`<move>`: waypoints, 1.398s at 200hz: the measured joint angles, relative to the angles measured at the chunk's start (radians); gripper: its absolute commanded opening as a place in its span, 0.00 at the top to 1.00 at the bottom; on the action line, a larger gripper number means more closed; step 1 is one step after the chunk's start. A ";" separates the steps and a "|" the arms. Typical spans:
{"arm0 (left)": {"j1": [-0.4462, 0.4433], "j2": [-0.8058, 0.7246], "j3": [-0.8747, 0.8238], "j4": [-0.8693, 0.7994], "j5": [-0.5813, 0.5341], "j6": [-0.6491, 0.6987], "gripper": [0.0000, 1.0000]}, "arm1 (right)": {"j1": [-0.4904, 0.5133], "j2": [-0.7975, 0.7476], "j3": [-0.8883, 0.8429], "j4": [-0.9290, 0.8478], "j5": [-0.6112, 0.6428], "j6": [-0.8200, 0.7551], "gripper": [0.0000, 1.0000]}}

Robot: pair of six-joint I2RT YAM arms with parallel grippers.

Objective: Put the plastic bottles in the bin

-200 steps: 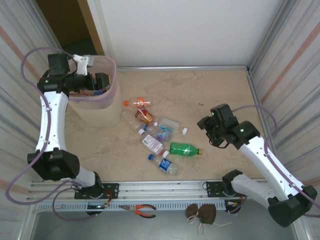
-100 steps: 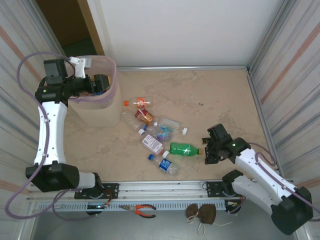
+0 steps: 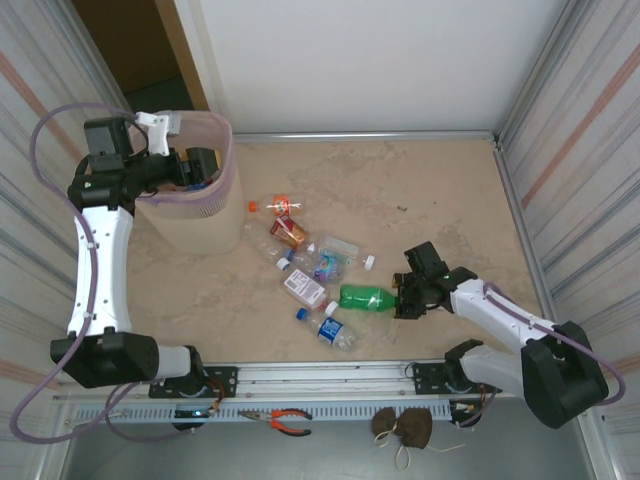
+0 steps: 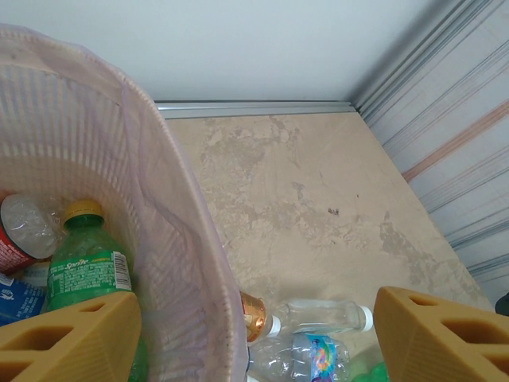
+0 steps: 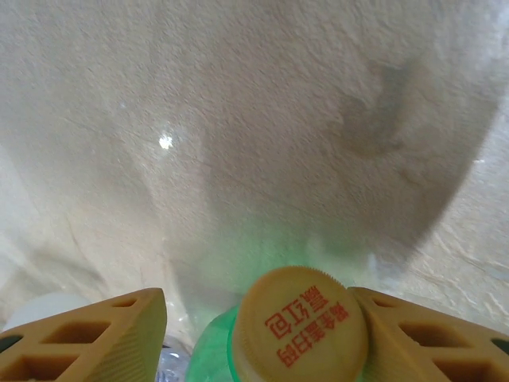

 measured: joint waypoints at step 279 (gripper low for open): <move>-0.211 -0.034 0.007 0.008 0.014 0.063 0.24 | -0.140 -0.272 0.204 -0.182 0.232 -0.536 0.83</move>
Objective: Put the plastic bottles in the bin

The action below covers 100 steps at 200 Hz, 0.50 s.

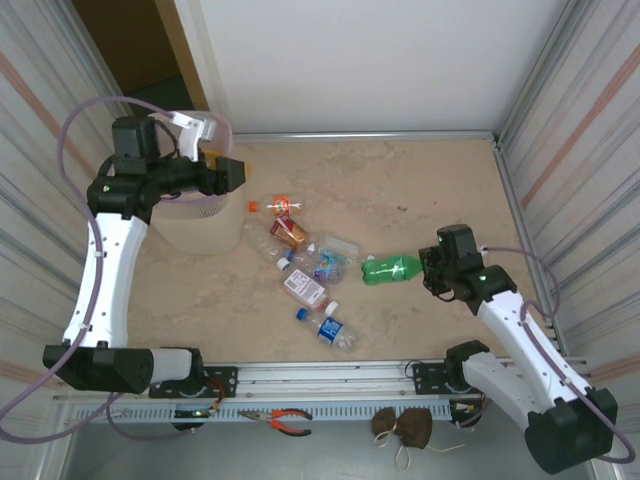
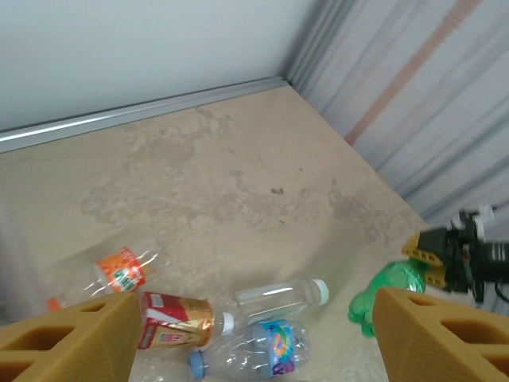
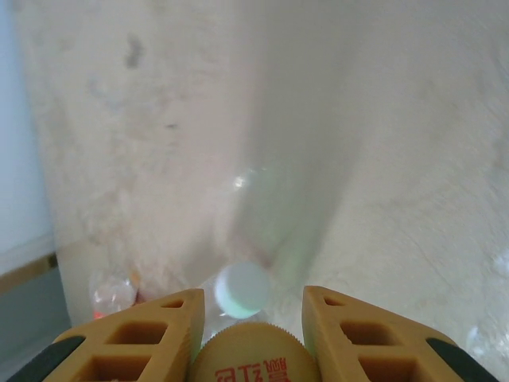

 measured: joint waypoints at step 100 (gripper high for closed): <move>-0.332 0.096 -0.002 0.141 0.004 0.039 0.21 | 0.000 -0.040 0.271 0.101 -0.165 -0.789 0.80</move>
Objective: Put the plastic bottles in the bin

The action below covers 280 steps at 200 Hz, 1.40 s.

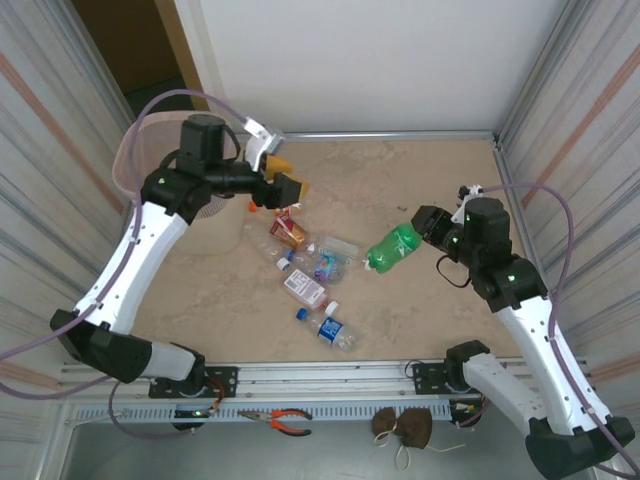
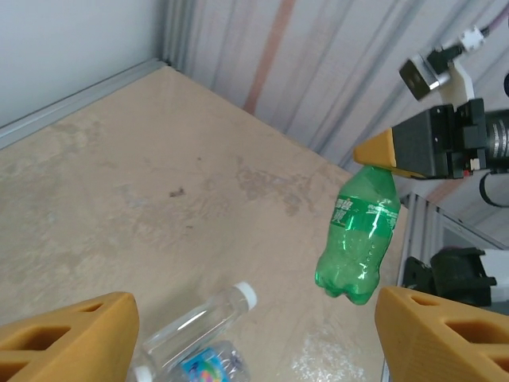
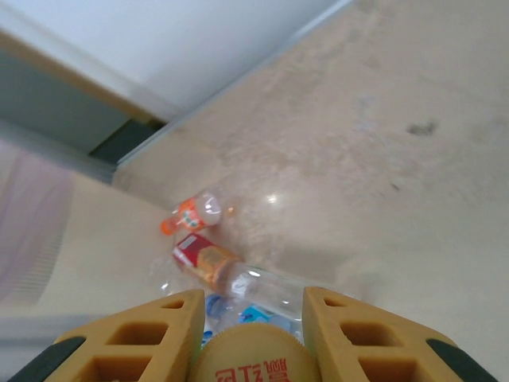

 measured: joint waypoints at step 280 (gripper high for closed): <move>-0.408 0.200 -0.006 0.177 0.061 0.061 0.35 | 0.045 0.100 0.269 0.137 -0.434 -0.371 0.87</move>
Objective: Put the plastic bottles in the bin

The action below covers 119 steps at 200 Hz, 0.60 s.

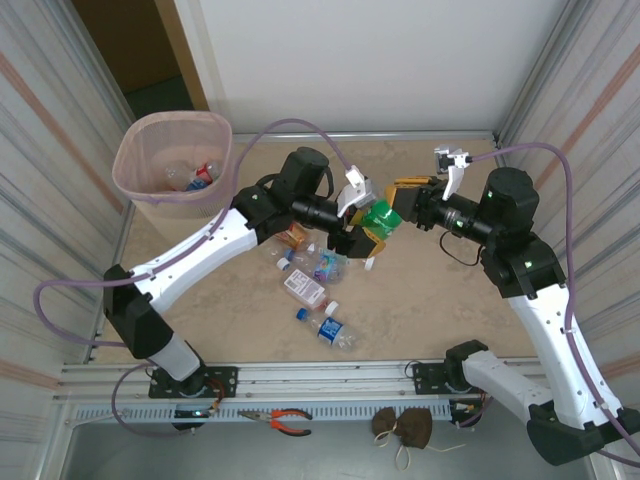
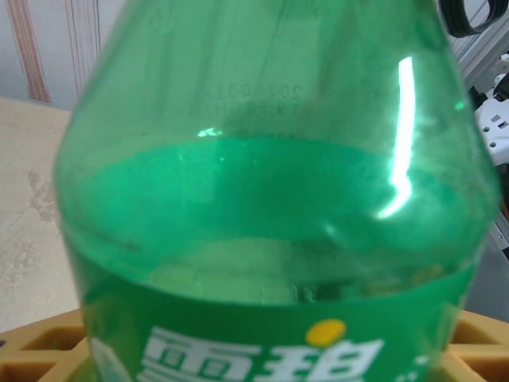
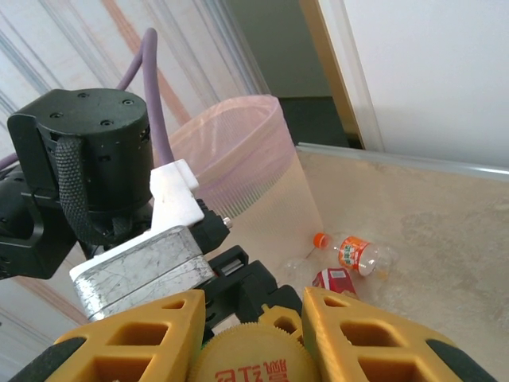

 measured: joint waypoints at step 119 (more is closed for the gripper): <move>0.003 -0.001 0.023 -0.047 -0.018 0.052 0.44 | 0.024 0.000 0.009 -0.010 0.047 -0.010 0.36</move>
